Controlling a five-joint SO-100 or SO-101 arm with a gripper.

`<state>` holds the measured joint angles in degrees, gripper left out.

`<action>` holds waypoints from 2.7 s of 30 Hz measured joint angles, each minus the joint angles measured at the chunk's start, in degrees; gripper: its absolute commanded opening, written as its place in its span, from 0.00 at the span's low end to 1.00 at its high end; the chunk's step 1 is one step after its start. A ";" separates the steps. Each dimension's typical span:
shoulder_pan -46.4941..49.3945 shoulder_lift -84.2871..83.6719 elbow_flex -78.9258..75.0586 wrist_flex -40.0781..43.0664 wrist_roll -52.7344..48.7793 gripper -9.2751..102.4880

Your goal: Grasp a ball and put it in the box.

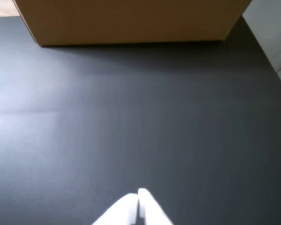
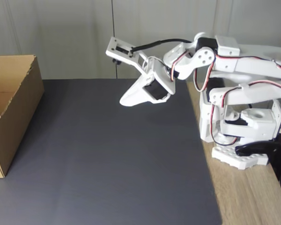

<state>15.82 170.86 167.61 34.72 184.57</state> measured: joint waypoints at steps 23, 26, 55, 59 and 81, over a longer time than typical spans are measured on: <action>0.09 8.17 13.01 2.46 -0.70 0.08; -0.18 8.26 13.01 5.45 -0.79 0.08; -5.10 8.96 12.66 27.95 -4.13 0.08; -5.27 8.96 12.48 28.56 -7.21 0.09; -5.54 8.96 12.48 28.65 -8.53 0.09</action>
<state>10.28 179.82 180.09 63.37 176.04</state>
